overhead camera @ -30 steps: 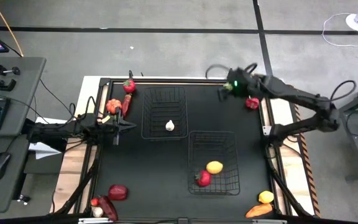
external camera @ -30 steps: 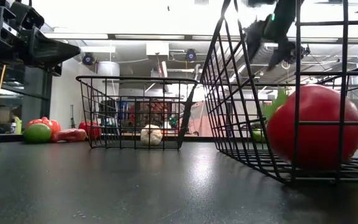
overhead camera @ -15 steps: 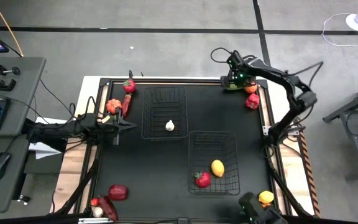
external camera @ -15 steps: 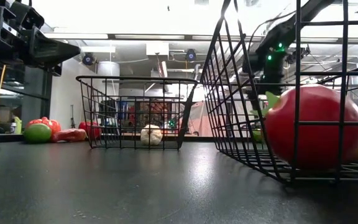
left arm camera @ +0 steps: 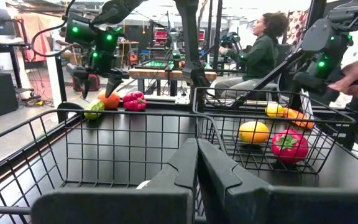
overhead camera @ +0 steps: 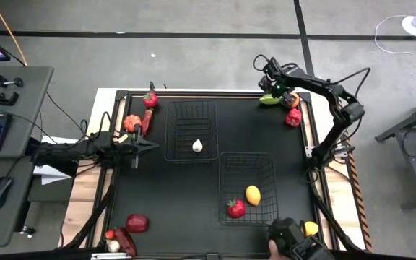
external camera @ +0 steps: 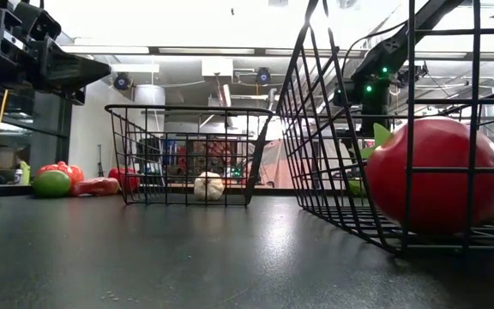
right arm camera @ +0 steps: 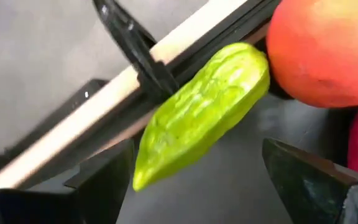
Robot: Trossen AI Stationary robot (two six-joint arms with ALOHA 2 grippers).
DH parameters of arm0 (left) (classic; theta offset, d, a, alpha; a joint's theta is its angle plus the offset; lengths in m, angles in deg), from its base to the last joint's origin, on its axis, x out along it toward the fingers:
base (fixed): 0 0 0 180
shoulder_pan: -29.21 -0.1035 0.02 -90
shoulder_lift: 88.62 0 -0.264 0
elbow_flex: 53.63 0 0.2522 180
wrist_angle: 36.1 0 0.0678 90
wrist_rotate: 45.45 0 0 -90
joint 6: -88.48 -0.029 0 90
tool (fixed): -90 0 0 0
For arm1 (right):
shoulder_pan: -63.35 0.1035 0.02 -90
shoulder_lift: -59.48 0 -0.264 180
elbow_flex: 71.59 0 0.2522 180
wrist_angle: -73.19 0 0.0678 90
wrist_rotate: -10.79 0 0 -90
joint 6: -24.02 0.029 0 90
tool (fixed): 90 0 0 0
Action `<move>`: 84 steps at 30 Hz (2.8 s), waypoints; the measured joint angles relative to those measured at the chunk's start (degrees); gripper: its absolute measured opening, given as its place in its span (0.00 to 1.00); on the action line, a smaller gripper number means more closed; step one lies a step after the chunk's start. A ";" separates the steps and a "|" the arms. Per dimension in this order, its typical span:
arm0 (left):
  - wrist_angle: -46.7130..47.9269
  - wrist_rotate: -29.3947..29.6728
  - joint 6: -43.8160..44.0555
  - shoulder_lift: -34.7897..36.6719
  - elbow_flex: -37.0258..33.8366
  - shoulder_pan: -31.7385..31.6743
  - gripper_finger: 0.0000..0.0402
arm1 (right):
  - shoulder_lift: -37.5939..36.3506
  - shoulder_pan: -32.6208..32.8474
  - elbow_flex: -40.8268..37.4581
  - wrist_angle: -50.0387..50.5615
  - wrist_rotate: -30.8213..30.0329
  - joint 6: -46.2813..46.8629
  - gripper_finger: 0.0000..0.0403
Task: Sort produce into baskets
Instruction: Put the green bitter melon into the top black wire basket
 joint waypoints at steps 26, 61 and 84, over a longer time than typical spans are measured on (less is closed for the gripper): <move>0.00 0.00 0.00 0.00 -0.02 0.02 0.00 | 2.50 0.05 -0.02 -5.50 2.17 12.58 0.81; 0.02 0.02 0.00 0.00 0.00 0.00 0.00 | 1.08 -1.98 -11.43 -12.20 -2.44 22.57 0.79; 0.01 0.00 0.00 0.00 -0.01 0.02 0.00 | -9.69 3.56 -11.45 -18.24 1.81 -1.32 0.39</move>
